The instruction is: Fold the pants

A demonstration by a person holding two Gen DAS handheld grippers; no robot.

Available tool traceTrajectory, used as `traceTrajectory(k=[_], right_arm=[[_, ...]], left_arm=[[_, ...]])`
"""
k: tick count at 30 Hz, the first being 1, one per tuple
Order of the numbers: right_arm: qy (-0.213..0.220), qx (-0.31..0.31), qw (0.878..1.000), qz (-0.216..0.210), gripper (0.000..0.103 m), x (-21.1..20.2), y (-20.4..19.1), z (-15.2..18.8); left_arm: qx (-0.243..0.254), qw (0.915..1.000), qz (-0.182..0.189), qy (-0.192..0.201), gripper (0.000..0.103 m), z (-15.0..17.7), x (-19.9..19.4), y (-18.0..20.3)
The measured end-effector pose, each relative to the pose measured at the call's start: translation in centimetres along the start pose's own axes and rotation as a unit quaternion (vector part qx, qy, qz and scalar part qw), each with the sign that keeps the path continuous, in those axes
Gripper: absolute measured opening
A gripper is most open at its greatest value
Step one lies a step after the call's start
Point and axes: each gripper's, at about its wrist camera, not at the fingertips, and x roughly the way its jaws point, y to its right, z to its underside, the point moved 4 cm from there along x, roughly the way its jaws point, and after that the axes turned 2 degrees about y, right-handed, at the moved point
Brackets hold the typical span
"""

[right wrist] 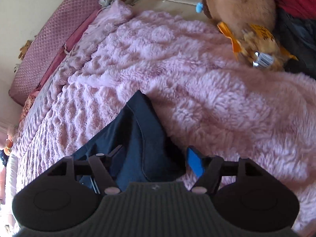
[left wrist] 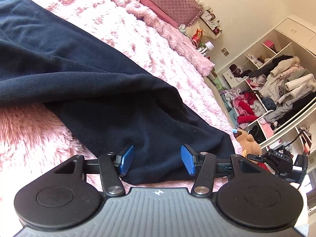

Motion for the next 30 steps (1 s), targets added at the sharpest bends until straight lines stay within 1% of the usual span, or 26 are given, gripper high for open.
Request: traceTrajectory(k=[1,2,3,4,5,6,7,9,10,11,12,14,15,16,17,18,20,21,22,23,24,25,27,28,29,30], right_arm=[[-0.006,0.005,1.000,0.002,0.065,-0.1,-0.1,0.4],[0.000,0.008,1.000,0.004,0.055,-0.5,-0.1,0.8],[0.027,0.022,0.999,0.007,0.042,-1.3,0.0,1.3],[0.056,0.037,0.998,0.010,0.015,-2.0,0.2,1.8],[0.083,0.041,0.996,0.009,0.007,-2.6,0.1,2.1],[0.111,0.032,0.993,-0.002,0.005,-3.1,-0.1,2.2],[0.118,0.018,0.993,-0.017,0.002,-3.2,-0.6,2.4],[0.085,-0.008,0.995,-0.049,0.001,-2.6,-1.8,2.9],[0.080,-0.022,0.995,-0.054,0.001,-2.5,-2.5,3.3],[0.077,-0.037,0.995,-0.049,0.001,-2.5,-3.0,3.7],[0.071,-0.057,0.995,-0.033,0.001,-2.2,-3.7,4.1],[0.058,-0.073,0.996,-0.007,0.000,-1.2,-3.7,4.7],[0.056,-0.073,0.996,0.011,0.000,-0.5,-3.1,5.0],[0.055,-0.072,0.995,0.048,0.000,0.5,-2.0,5.4],[0.053,-0.069,0.993,0.073,0.000,1.1,-1.2,5.5],[0.055,-0.056,0.993,0.088,0.000,1.7,-0.1,5.6],[0.078,-0.040,0.992,0.094,0.000,1.3,0.5,5.2],[0.103,-0.051,0.986,0.122,0.000,0.7,0.4,5.0],[0.141,-0.081,0.972,0.169,0.000,-0.3,0.0,4.6],[0.163,-0.095,0.963,0.193,0.000,-1.1,-0.2,4.4],[0.186,-0.098,0.959,0.191,0.000,-2.1,-0.4,3.9],[0.196,-0.088,0.964,0.159,0.000,-3.0,-0.5,3.6],[0.196,-0.078,0.974,0.084,0.000,-4.2,-1.5,3.1],[0.199,-0.090,0.974,0.059,0.000,-4.5,-2.4,3.0],[0.202,-0.125,0.971,0.034,0.002,-4.7,-4.0,3.0],[0.206,-0.167,0.964,0.014,0.002,-4.5,-6.0,3.2]], left_arm=[[-0.003,1.0000,-0.002,0.000,0.061,-0.1,-0.1,0.0],[-0.003,1.0000,-0.003,0.002,0.061,-0.1,-0.2,0.1],[-0.001,1.0000,-0.004,0.004,0.061,-0.1,-0.3,0.3],[0.001,1.0000,-0.007,0.007,0.061,-0.1,-0.4,0.5],[0.001,0.9999,-0.009,0.012,0.061,-0.1,-0.4,0.7],[0.000,0.9998,-0.012,0.018,0.061,-0.2,-0.5,0.8],[-0.003,0.9996,-0.011,0.025,0.061,0.0,-0.8,0.8],[-0.003,0.9994,-0.007,0.033,0.061,-0.1,-1.1,0.9],[-0.001,0.9994,-0.011,0.032,0.061,-0.2,-1.1,0.9],[0.000,0.9994,-0.015,0.032,0.061,-0.2,-1.0,0.9],[-0.001,0.9993,-0.018,0.031,0.061,-0.2,-0.9,0.8],[-0.006,0.9995,-0.015,0.027,0.061,-0.2,-0.8,0.7],[-0.009,0.9995,-0.012,0.026,0.061,-0.1,-0.8,0.6],[-0.010,0.9996,-0.011,0.025,0.061,-0.1,-0.8,0.5],[-0.010,0.9995,-0.013,0.026,0.061,-0.1,-0.8,0.4],[-0.009,0.9995,-0.015,0.027,0.061,-0.2,-0.9,0.4],[-0.008,0.9991,-0.022,0.035,0.061,-0.4,-1.3,0.2],[-0.009,0.9990,-0.023,0.038,0.061,-0.6,-1.5,0.0],[-0.013,0.9987,-0.023,0.043,0.061,-0.9,-1.8,-0.3],[-0.018,0.9985,-0.022,0.048,0.061,-1.1,-2.1,-0.5],[-0.024,0.9982,-0.022,0.051,0.061,-1.4,-2.4,-0.8],[-0.029,0.9978,-0.022,0.055,0.061,-1.7,-2.8,-1.1],[-0.036,0.9973,-0.023,0.060,0.061,-2.3,-3.3,-1.8],[-0.037,0.9974,-0.025,0.057,0.061,-2.8,-3.5,-2.1],[-0.033,0.9978,-0.029,0.050,0.061,-3.1,-3.7,-2.4],[-0.028,0.9981,-0.035,0.044,0.061,-3.3,-3.7,-2.6]])
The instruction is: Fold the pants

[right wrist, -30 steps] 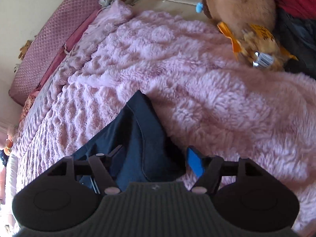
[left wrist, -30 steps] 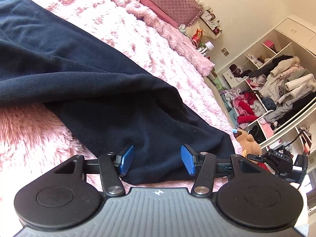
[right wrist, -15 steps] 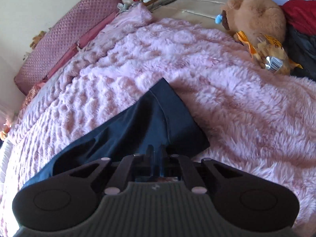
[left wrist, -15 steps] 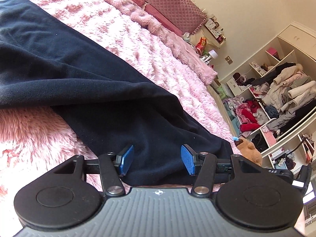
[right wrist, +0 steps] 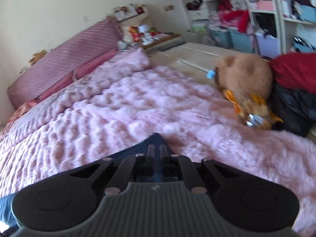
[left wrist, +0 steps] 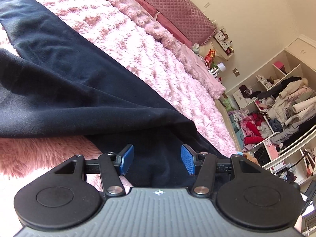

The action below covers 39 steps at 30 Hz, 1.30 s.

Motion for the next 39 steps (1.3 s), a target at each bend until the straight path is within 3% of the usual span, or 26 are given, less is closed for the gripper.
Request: traceTrajectory(k=[3,4,5,7,8,11,12,15,16,18,21,25,28,32,36,39], right_arm=[[0.013,-0.097,0.992,-0.079,0.006,0.5,-5.6,-0.2],[0.014,-0.125,0.986,-0.105,0.014,0.6,-7.5,0.0],[0.014,-0.158,0.978,-0.134,0.025,0.6,-9.8,0.5],[0.017,-0.241,0.953,-0.183,0.027,0.6,-14.5,2.4],[0.019,-0.300,0.931,-0.205,0.025,0.4,-17.1,3.9],[0.025,-0.493,0.840,-0.224,0.025,0.0,-24.4,9.9],[0.024,-0.549,0.802,-0.234,0.026,-0.1,-26.6,12.5],[0.028,-0.643,0.719,-0.263,0.039,-0.4,-30.8,17.7],[0.039,-0.677,0.684,-0.269,0.048,-0.9,-32.0,19.8],[0.061,-0.729,0.621,-0.280,0.052,-2.0,-33.6,23.1],[0.087,-0.770,0.553,-0.306,0.057,-4.2,-35.5,27.0],[0.118,-0.807,0.491,-0.304,0.058,-5.4,-37.3,31.6],[0.167,-0.812,0.455,-0.325,0.058,-6.7,-38.1,34.5],[0.240,-0.801,0.432,-0.339,0.053,-7.9,-39.3,36.5],[0.301,-0.803,0.397,-0.327,0.044,-7.5,-40.9,38.6],[0.334,-0.805,0.376,-0.314,0.018,-7.0,-41.8,39.6]], left_arm=[[0.033,0.9991,-0.028,-0.005,0.061,-0.4,-0.2,-0.5],[0.040,0.9983,-0.042,0.000,0.061,-0.5,-0.4,-0.7],[0.044,0.9974,-0.057,0.004,0.061,-0.7,-0.6,-1.0],[0.041,0.9964,-0.074,0.008,0.061,-1.2,-0.9,-1.6],[0.036,0.9962,-0.079,0.006,0.061,-1.6,-1.1,-2.0],[0.017,0.9957,-0.091,0.011,0.061,-3.1,-2.4,-3.6],[0.011,0.9951,-0.096,0.018,0.061,-3.7,-2.9,-4.3],[-0.020,0.9913,-0.123,0.042,0.061,-5.3,-5.3,-7.0],[-0.031,0.9897,-0.132,0.048,0.061,-5.7,-5.9,-7.9],[-0.053,0.9846,-0.154,0.062,0.061,-6.5,-7.4,-9.9],[-0.080,0.9752,-0.185,0.091,0.061,-7.3,-9.8,-12.4],[-0.123,0.9674,-0.189,0.116,0.061,-7.9,-12.4,-15.2],[-0.140,0.9605,-0.199,0.134,0.061,-8.6,-14.1,-16.8],[-0.157,0.9513,-0.206,0.167,0.061,-9.3,-16.7,-18.2],[-0.192,0.9418,-0.201,0.189,0.061,-9.3,-18.7,-20.2],[-0.208,0.9388,-0.202,0.186,0.061,-9.2,-18.9,-21.4]])
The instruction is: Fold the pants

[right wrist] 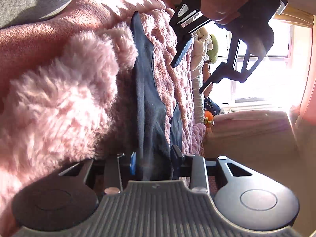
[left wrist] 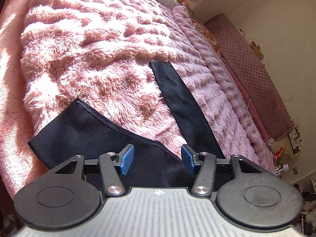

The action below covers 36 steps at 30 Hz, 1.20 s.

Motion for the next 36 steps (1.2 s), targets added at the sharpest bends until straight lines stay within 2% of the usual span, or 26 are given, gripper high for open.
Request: traceTrajectory(k=[1,3,4,6,9,11,13,15,16,18,19,20,21,22,23,25,27,29,32,35,36], right_arm=[[-0.002,0.005,1.000,0.008,0.000,0.3,0.4,0.1],[-0.004,0.049,0.998,0.025,0.000,0.5,2.0,0.3],[-0.006,0.091,0.996,0.024,0.000,0.6,3.4,0.6],[-0.015,0.186,0.982,0.004,0.000,1.2,6.4,1.5],[-0.027,0.269,0.963,0.001,0.000,2.6,10.0,3.0],[-0.029,0.305,0.952,-0.002,0.000,3.7,11.9,4.0],[-0.032,0.331,0.943,-0.005,0.000,5.3,13.4,5.3],[-0.043,0.340,0.939,-0.014,0.000,6.1,13.8,6.5],[-0.048,0.347,0.936,-0.021,0.000,6.8,14.0,6.9],[-0.054,0.387,0.919,-0.045,0.000,8.3,14.0,8.1],[-0.057,0.409,0.909,-0.052,0.000,8.8,14.3,8.6],[-0.062,0.438,0.895,-0.058,0.000,9.8,14.6,9.3],[-0.065,0.466,0.881,-0.060,0.000,10.6,14.9,9.8],[-0.066,0.488,0.868,-0.064,0.000,11.1,15.2,10.3],[-0.065,0.505,0.858,-0.066,0.000,11.4,15.4,10.7],[-0.061,0.531,0.842,-0.069,0.000,12.1,15.8,11.3],[-0.061,0.547,0.832,-0.072,0.000,12.7,16.0,11.7],[-0.058,0.553,0.828,-0.074,0.000,13.2,16.0,12.0],[-0.054,0.545,0.834,-0.072,0.000,14.0,16.1,12.2],[-0.049,0.535,0.840,-0.074,0.000,14.2,16.1,12.9],[-0.048,0.532,0.842,-0.074,0.000,14.5,16.1,13.2]], left_arm=[[-0.004,1.0000,-0.003,0.000,0.061,-0.1,0.1,-0.3],[-0.010,0.9999,0.001,0.003,0.061,-0.3,-0.2,-0.7],[-0.014,0.9998,0.008,0.010,0.061,-0.4,-0.5,-0.9],[0.005,0.9990,0.028,0.034,0.061,-0.9,-1.4,-0.4],[0.048,0.9927,0.063,0.091,0.061,-1.1,-3.6,1.1],[0.041,0.9902,0.094,0.094,0.061,-1.0,-3.7,1.7],[0.041,0.9892,0.121,0.071,0.061,-0.7,-2.8,1.8],[0.049,0.9856,0.161,0.019,0.061,0.3,-1.1,1.8],[0.050,0.9798,0.193,-0.019,0.061,1.0,0.0,1.9],[0.061,0.9632,0.248,-0.083,0.062,2.7,1.2,2.7],[0.081,0.9567,0.256,-0.112,0.063,3.9,1.8,3.3],[0.111,0.9572,0.232,-0.133,0.063,4.9,2.4,3.9],[0.147,0.9593,0.191,-0.146,0.059,5.9,2.8,4.4],[0.183,0.9588,0.153,-0.154,0.059,6.9,3.3,4.8],[0.204,0.9559,0.134,-0.163,0.059,7.9,4.1,5.1],[0.200,0.9555,0.107,-0.188,0.059,9.0,5.7,5.2],[0.187,0.9634,0.075,-0.177,0.056,9.4,7.1,5.1],[0.168,0.9730,0.056,-0.148,0.052,9.0,8.2,5.1],[0.105,0.9905,0.028,-0.085,0.046,7.3,9.3,4.6],[0.085,0.9962,-0.017,-0.007,0.046,4.9,10.3,4.4],[0.075,0.9968,-0.027,0.006,0.046,4.2,10.8,4.2]])
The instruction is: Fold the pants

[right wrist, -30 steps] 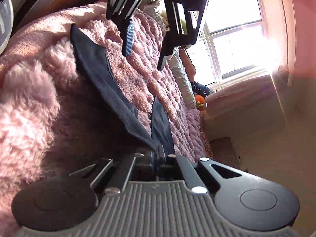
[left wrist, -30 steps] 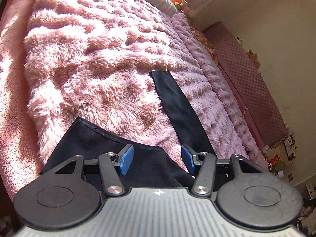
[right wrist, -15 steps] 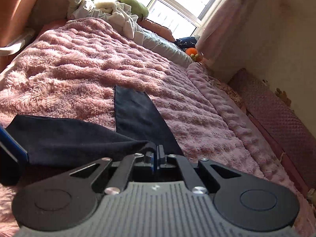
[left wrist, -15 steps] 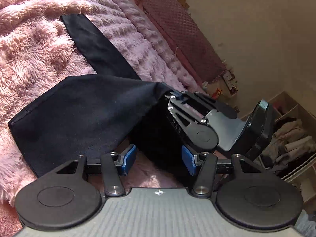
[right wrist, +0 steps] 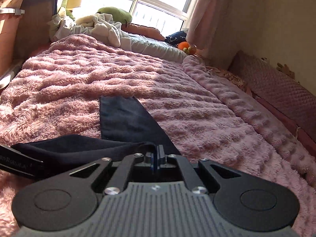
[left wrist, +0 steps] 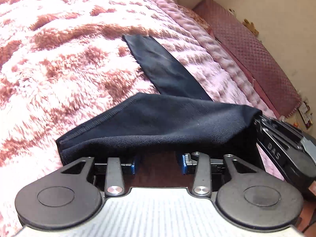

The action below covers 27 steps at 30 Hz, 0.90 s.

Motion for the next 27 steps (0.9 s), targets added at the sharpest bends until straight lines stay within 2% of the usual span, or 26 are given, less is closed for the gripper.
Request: traceTrajectory(k=[2,4,6,8,11,15,18,20,22,25,27], right_arm=[[-0.001,-0.011,1.000,0.005,0.000,1.0,0.4,0.1],[0.004,-0.005,1.000,0.007,0.000,1.9,1.0,-0.1],[0.010,0.005,1.000,0.012,0.000,3.1,2.0,-0.3],[0.007,0.013,1.000,0.007,0.000,4.6,2.7,-0.2],[-0.005,0.014,1.000,-0.004,0.000,7.3,3.4,0.7],[-0.011,0.022,1.000,-0.007,0.002,10.3,4.1,2.0],[-0.006,0.053,0.999,0.006,0.002,11.8,5.1,1.8],[-0.007,0.084,0.996,0.037,0.002,12.8,6.2,1.4],[-0.003,0.104,0.993,0.058,0.002,13.0,6.9,1.0],[0.011,0.113,0.991,0.078,0.004,11.6,7.2,0.4],[0.024,0.121,0.989,0.083,0.014,9.1,7.6,0.1]], left_arm=[[-0.042,0.9991,0.000,0.004,0.046,-1.7,1.4,-1.0],[-0.077,0.9969,0.019,0.003,0.046,-3.2,2.6,-1.6],[-0.078,0.9963,0.029,0.022,0.046,-5.0,3.3,-2.0],[-0.076,0.9960,0.019,0.043,0.046,-6.5,4.4,-2.3],[-0.089,0.9951,0.000,0.044,0.046,-7.9,6.6,-2.8],[-0.094,0.9928,0.005,0.073,0.046,-10.5,7.5,-3.8],[-0.115,0.9916,0.004,0.060,0.046,-11.7,8.3,-5.0],[-0.141,0.9887,0.009,0.049,0.045,-11.5,8.5,-6.2],[-0.150,0.9873,0.018,0.047,0.045,-11.6,8.3,-6.7],[-0.134,0.9896,0.009,0.050,0.046,-11.9,7.6,-6.6],[-0.120,0.9914,0.010,0.052,0.047,-11.9,6.8,-6.3]])
